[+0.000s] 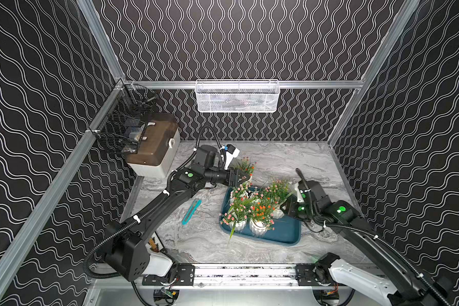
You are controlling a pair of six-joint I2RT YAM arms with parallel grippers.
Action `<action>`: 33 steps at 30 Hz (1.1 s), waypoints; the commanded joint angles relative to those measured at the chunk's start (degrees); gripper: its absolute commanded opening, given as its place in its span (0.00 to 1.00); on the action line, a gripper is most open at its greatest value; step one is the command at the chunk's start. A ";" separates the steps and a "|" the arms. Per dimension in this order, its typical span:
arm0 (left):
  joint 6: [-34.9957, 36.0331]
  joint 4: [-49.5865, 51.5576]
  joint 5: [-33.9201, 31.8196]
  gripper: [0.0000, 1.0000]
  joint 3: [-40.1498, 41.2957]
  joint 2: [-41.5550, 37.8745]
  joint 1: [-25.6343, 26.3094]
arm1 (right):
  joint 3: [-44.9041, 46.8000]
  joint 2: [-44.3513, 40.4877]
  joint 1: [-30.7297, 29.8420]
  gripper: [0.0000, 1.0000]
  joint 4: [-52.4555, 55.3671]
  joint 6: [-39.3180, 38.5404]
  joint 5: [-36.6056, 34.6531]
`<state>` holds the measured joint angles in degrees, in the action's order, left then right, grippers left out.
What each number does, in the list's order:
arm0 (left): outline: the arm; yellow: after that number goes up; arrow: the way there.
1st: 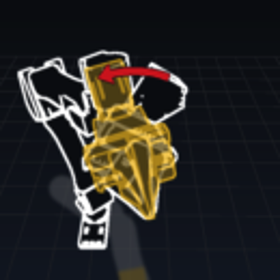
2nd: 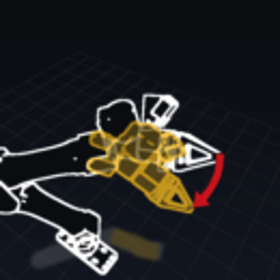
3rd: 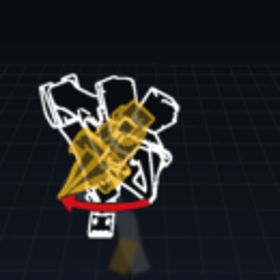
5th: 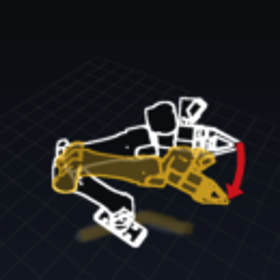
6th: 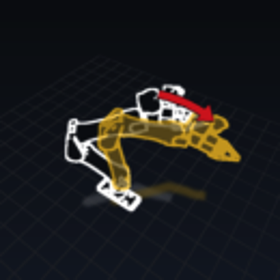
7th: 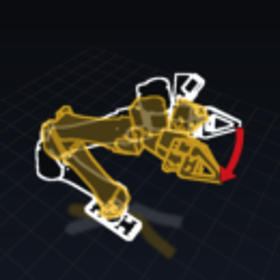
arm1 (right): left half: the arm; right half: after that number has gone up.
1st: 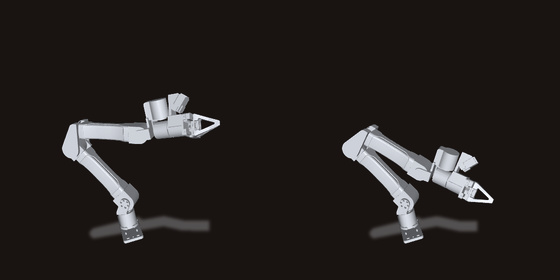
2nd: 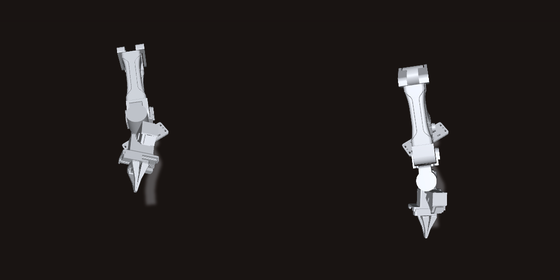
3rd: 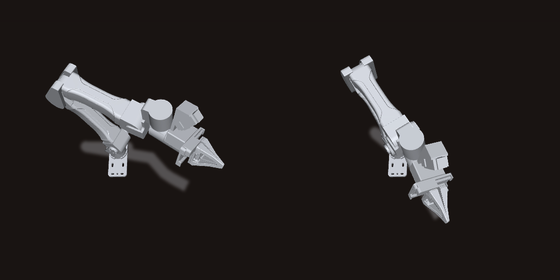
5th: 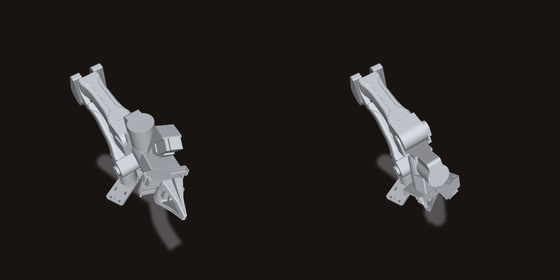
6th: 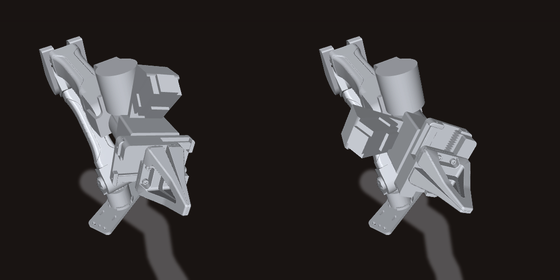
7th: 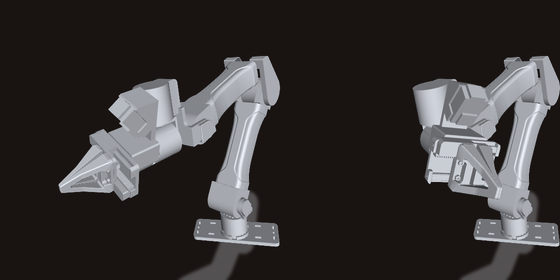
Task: Put the potted gypsophila into the storage box
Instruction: Place the baby's breath potted plant at the storage box.
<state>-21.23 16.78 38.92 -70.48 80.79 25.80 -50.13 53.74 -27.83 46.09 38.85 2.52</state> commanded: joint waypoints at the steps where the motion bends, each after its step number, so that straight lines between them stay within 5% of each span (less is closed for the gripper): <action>1: 1.14 0.09 -0.04 0.54 -0.54 -0.05 -0.04 | -0.51 -0.21 8.80 0.48 4.01 -5.57 -0.32; 5: 1.21 0.14 -0.08 0.54 -0.49 -0.01 0.05 | 0.38 2.98 22.87 0.50 1.23 -8.99 6.88; 10: 1.57 0.62 -0.09 0.54 -0.80 0.50 0.10 | 1.66 10.60 28.71 0.51 -4.76 -8.04 8.53; 21: 1.28 0.45 0.48 0.54 -0.98 0.51 0.08 | 3.62 20.65 28.98 0.50 -10.29 -9.85 13.64; 33: 1.21 0.45 0.11 0.54 -0.80 0.41 0.12 | 7.76 26.24 28.89 0.39 -14.94 -10.78 16.01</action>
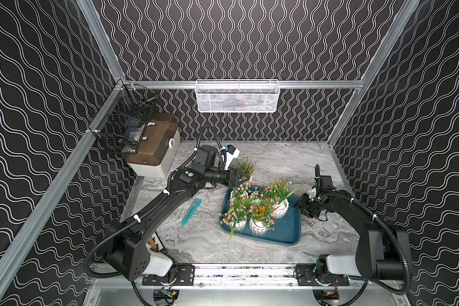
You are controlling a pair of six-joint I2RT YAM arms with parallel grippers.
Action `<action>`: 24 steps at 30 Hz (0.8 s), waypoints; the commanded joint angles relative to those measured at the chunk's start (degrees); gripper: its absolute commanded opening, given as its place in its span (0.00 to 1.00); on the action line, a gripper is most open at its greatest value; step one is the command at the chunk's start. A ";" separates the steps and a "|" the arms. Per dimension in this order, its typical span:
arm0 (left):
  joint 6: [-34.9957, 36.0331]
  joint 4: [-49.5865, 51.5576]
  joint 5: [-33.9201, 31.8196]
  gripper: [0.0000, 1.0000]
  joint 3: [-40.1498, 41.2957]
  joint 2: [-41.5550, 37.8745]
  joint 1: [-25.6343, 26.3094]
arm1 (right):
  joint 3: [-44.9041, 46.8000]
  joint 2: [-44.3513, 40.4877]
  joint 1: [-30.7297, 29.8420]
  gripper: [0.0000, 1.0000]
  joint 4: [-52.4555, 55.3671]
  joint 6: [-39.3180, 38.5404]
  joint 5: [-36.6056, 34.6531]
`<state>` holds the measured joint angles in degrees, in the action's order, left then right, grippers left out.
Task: Put the potted gypsophila into the storage box
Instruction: Place the baby's breath potted plant at the storage box, then move the storage box to the center of the board.
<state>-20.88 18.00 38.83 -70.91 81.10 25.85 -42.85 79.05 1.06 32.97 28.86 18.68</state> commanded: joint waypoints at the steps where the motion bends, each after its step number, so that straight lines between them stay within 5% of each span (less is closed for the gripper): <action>1: 0.95 -0.70 0.19 0.54 -0.39 0.11 0.01 | 0.57 1.31 -0.01 0.37 -2.02 -0.82 -0.13; 8: 1.19 -0.34 -0.06 0.54 -0.54 0.26 0.04 | 0.32 1.73 0.17 0.13 -2.82 0.20 -0.48; 24: 1.80 1.69 -1.74 0.54 -1.33 0.84 0.03 | -1.76 2.72 9.93 0.08 -2.82 0.90 0.62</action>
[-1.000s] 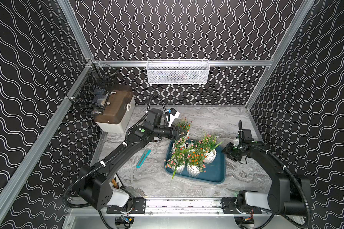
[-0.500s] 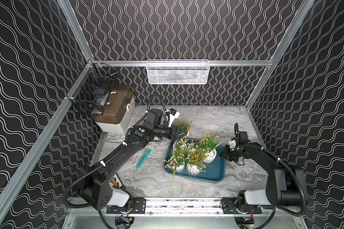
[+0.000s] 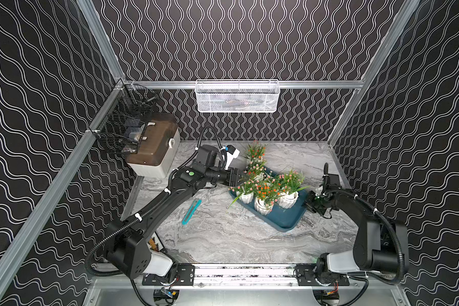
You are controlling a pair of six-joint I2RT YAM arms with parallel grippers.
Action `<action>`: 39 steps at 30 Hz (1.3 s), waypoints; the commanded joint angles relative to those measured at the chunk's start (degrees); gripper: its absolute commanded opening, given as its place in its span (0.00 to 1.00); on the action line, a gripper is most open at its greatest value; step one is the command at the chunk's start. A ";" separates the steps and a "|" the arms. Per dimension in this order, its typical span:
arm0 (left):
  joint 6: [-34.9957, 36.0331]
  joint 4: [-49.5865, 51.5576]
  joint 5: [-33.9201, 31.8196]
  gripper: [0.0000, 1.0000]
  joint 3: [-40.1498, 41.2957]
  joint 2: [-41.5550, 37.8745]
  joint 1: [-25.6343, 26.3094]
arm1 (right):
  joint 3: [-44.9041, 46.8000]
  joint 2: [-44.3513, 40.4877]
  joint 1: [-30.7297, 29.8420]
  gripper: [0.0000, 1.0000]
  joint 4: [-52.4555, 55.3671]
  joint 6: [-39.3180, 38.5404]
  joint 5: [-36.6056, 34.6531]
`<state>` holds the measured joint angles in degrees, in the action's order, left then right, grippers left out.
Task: Put the potted gypsophila into the storage box
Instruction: Move the storage box to the center of the board.
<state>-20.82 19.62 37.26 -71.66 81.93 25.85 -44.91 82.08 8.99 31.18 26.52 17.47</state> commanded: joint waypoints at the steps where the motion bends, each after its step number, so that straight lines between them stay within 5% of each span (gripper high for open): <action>1: 1.75 0.09 -0.29 0.54 -0.60 -0.02 0.02 | 0.55 -0.64 2.76 0.08 -1.29 3.50 2.11; 20: 2.11 2.09 -2.02 0.54 -1.21 0.95 -0.01 | 6.28 -7.20 15.54 0.07 -5.48 10.11 2.98; 31: 2.19 2.36 -2.05 0.54 -1.45 1.22 0.05 | 10.01 -10.95 16.32 0.07 -9.85 17.09 6.28; 39: 2.46 2.70 -2.38 0.54 -1.47 1.65 -0.01 | 9.89 -12.16 16.23 0.40 -7.99 15.61 6.12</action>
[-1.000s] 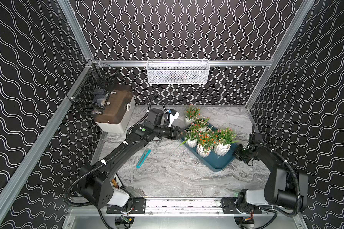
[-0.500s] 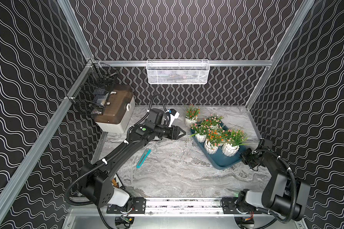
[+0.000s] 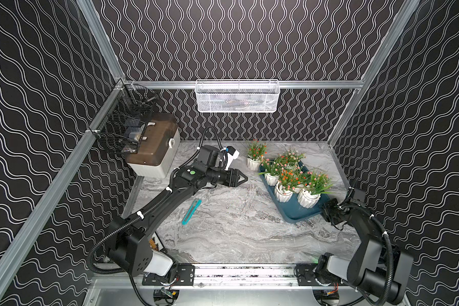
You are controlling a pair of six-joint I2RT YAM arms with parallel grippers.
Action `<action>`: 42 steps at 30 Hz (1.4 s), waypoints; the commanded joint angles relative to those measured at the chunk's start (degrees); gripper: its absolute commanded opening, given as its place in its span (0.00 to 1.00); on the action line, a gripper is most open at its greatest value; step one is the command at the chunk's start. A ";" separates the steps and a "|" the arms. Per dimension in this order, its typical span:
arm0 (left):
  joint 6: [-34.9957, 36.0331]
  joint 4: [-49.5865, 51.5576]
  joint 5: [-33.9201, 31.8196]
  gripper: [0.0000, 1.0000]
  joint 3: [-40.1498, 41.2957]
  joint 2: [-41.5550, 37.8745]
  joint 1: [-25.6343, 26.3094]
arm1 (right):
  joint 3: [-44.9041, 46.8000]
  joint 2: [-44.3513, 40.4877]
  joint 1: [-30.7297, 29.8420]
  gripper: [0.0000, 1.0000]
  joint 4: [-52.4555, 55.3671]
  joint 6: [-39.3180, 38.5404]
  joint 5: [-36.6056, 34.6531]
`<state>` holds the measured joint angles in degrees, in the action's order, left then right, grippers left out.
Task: Put the potted gypsophila into the storage box
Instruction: Move the storage box to the center of the board, then pick up the baby's breath potted plant from the center of the board.
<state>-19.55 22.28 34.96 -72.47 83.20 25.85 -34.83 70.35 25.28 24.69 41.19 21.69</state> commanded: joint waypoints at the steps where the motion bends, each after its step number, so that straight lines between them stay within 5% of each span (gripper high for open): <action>1: 1.20 0.12 -0.16 0.53 -0.70 0.49 0.00 | -0.53 -0.55 -0.07 0.45 -0.88 0.67 1.86; 6: 1.71 0.56 -0.98 0.54 -0.96 1.60 0.01 | -2.61 -5.64 -0.09 0.53 3.70 -0.25 -0.15; 17: 0.89 0.84 -7.11 0.54 -0.75 4.47 0.06 | -12.73 -27.81 -0.14 0.51 13.30 -0.10 0.84; 24: 0.01 -1.87 -9.92 0.53 0.15 6.16 -0.36 | -17.03 -19.59 -4.65 0.49 9.50 -5.81 17.32; 31: -8.65 -11.38 -7.93 0.54 4.37 8.65 -3.19 | -16.40 -10.06 -26.23 0.49 -2.60 -4.84 8.33; 36: -17.13 -16.25 -10.03 0.52 2.66 15.21 -4.88 | -15.82 -4.29 -28.53 0.49 -8.14 -4.86 7.53; 42: -19.07 -17.06 -15.68 0.48 -8.00 25.39 -4.66 | -12.56 -1.80 -28.71 0.49 -15.39 -3.21 11.50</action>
<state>-35.57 9.04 23.09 -77.43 106.13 21.06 -48.27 68.16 -3.31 15.86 36.51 30.98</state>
